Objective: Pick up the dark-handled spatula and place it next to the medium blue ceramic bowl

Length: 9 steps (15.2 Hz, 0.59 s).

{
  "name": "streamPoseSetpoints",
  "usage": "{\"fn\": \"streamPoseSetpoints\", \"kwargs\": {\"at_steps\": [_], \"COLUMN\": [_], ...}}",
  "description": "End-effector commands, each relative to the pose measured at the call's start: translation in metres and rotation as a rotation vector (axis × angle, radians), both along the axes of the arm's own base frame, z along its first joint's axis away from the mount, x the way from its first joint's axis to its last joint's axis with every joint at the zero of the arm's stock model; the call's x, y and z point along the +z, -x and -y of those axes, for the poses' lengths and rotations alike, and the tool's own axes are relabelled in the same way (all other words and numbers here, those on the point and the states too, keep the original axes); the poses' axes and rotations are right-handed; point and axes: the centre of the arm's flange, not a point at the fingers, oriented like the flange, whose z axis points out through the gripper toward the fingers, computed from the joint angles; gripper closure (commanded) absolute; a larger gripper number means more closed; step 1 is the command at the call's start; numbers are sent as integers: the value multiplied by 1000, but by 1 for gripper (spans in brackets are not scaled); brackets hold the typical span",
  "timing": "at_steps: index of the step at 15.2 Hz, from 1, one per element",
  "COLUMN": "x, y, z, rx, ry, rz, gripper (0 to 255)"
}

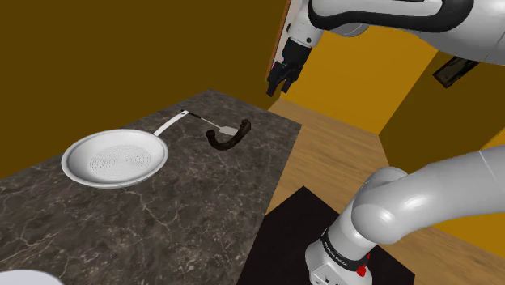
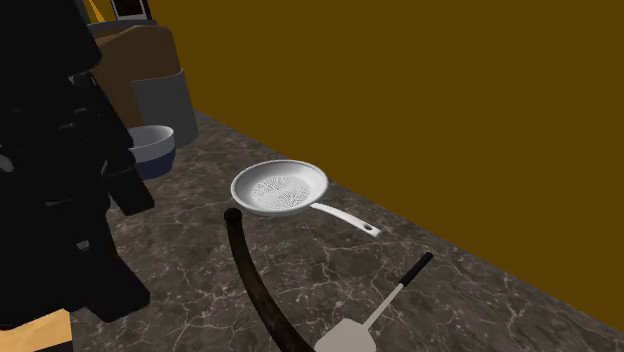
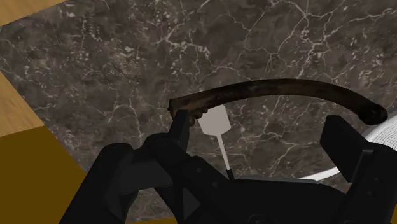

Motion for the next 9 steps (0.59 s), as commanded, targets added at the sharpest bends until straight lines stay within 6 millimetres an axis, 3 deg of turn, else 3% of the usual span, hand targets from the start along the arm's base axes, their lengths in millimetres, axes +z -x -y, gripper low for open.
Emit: {"fn": "streamPoseSetpoints", "kwargs": {"at_steps": [1,9], "x": [-16,-76], "y": [-21,-110], "z": [0,-7], "rx": [21,100], "ry": [3,15], "rz": [-3,-18], "gripper": [0,0]}}
